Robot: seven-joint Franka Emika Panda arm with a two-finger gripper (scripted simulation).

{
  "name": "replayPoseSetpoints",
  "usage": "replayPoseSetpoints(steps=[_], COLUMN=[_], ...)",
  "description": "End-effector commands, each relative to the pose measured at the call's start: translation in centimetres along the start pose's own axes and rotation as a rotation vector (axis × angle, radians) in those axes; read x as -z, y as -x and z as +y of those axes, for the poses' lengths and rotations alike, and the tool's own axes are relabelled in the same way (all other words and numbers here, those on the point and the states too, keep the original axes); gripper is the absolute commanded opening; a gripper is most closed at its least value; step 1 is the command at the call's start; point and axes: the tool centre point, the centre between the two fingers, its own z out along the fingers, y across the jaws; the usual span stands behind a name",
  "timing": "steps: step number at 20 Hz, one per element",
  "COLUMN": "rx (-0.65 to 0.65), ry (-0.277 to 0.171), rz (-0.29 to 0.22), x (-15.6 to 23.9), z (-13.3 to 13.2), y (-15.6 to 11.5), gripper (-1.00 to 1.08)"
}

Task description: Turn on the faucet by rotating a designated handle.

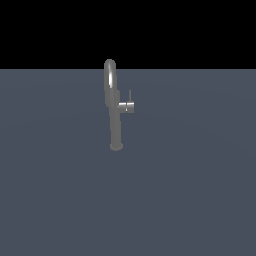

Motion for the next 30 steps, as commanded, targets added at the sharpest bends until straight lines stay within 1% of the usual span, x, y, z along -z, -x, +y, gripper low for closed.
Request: replayPoseSetpoints(steps=[1,8,15,20,30], rx=[0.0,-0.017,-0.068,-0.127,-0.275], ry=[0.0,-0.016,-0.066,-0.124,-0.269], rz=[0.0,-0.017,-0.071,-0.133,-0.288], x=[0.0,-0.1,-0.3,-0.7,-2.3], z=[0.0,-0.1,-0.4,-0.7,-0.9], y=[0.0,-0.6,-2.6,-4.9,-10.6], gripper=[-1.0,-1.0,-1.0,-1.0,-1.0])
